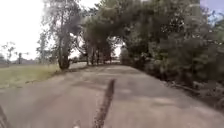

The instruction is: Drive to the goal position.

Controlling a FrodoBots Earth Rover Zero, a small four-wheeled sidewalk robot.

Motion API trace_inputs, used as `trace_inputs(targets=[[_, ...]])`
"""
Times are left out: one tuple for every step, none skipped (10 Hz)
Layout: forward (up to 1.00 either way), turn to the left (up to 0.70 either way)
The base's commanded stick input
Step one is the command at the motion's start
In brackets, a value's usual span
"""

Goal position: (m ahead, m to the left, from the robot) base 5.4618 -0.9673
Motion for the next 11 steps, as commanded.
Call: trace_inputs(targets=[[1.0, -0.05], [1.0, -0.05], [1.0, -0.05], [1.0, -0.05], [1.0, -0.07], [1.0, -0.1], [1.0, -0.12], [1.0, -0.12], [1.0, -0.12], [1.0, -0.12], [1.0, -0.12]])
